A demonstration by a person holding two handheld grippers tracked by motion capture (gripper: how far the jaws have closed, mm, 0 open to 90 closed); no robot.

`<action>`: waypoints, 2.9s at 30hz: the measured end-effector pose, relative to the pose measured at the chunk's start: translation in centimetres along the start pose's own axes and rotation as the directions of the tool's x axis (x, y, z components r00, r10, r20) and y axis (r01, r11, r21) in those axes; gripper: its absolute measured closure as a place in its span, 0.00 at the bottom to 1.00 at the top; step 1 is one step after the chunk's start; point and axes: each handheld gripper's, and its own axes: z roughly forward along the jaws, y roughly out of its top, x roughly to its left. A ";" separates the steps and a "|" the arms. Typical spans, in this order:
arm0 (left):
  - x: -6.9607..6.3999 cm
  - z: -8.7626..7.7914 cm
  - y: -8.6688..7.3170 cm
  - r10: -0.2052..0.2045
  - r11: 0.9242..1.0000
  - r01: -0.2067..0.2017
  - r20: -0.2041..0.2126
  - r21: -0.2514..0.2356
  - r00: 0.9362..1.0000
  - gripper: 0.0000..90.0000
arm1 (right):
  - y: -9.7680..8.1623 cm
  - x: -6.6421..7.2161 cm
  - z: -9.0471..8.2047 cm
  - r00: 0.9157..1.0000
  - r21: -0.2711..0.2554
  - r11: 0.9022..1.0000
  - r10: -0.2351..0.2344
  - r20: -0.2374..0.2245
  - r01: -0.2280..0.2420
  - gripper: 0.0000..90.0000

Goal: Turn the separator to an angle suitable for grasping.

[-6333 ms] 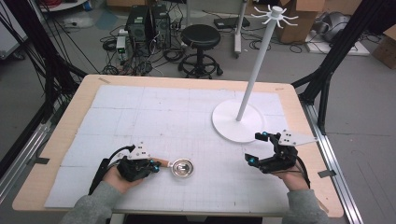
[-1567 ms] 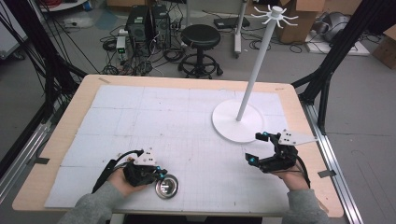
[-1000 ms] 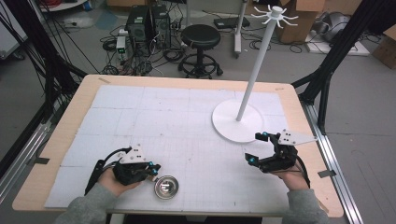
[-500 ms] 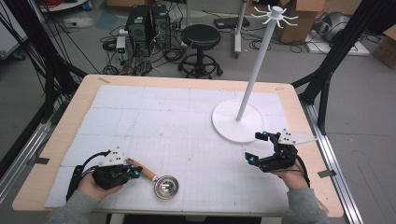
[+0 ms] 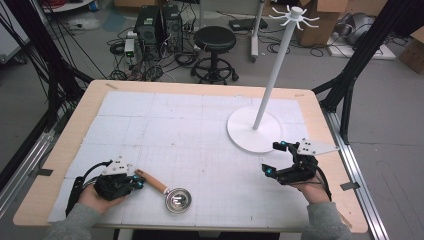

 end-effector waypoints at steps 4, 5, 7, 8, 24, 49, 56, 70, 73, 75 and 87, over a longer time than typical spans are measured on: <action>0.1 0.6 0.4 0.002 1.000 -0.002 -0.012 0.003 1.000 1.00 | 0.0 0.0 0.1 1.000 0.004 1.000 0.000 -0.003 0.000 0.07; 0.2 1.0 0.6 0.000 1.000 0.000 -0.015 0.004 1.000 1.00 | 0.0 0.0 0.1 1.000 0.005 1.000 -0.002 -0.003 0.002 0.07; 0.3 1.1 0.8 0.003 1.000 -0.003 -0.017 0.008 1.000 1.00 | 0.0 0.1 0.1 1.000 0.005 1.000 -0.003 -0.003 0.003 0.07; 0.3 1.2 0.8 -0.001 1.000 0.001 -0.017 0.003 1.000 1.00 | 0.0 0.1 0.1 1.000 0.004 1.000 -0.003 -0.002 0.003 0.07; 0.2 3.4 2.6 -0.010 1.000 0.010 -0.030 -0.011 0.999 1.00 | 0.0 0.0 0.1 1.000 0.006 1.000 -0.001 0.001 0.001 0.07; -2.4 8.1 6.4 0.059 0.998 -0.059 -0.010 -0.020 0.998 1.00 | 0.0 -0.1 0.1 1.000 0.004 1.000 0.000 -0.001 0.000 0.07; -2.8 8.8 7.0 0.052 0.999 -0.052 0.010 -0.015 0.999 1.00 | 0.0 -0.1 0.2 1.000 0.008 1.000 0.001 -0.002 -0.001 0.07; -4.6 10.6 8.9 0.078 0.997 -0.080 0.066 0.017 0.995 1.00 | 0.0 -0.1 0.1 1.000 0.003 1.000 0.001 -0.001 -0.001 0.07; -4.4 10.9 9.2 0.071 0.997 -0.072 0.070 0.019 0.995 1.00 | 0.0 -0.1 0.1 1.000 0.004 1.000 0.000 -0.001 0.000 0.07; -4.3 11.2 9.5 0.074 0.997 -0.076 0.067 0.030 0.995 1.00 | 0.0 -0.1 0.2 1.000 0.003 1.000 -0.001 -0.001 0.001 0.07; -4.2 12.6 10.9 0.079 0.996 -0.083 0.092 0.046 0.993 0.99 | -0.1 -0.1 0.2 1.000 0.009 1.000 0.001 -0.001 -0.001 0.07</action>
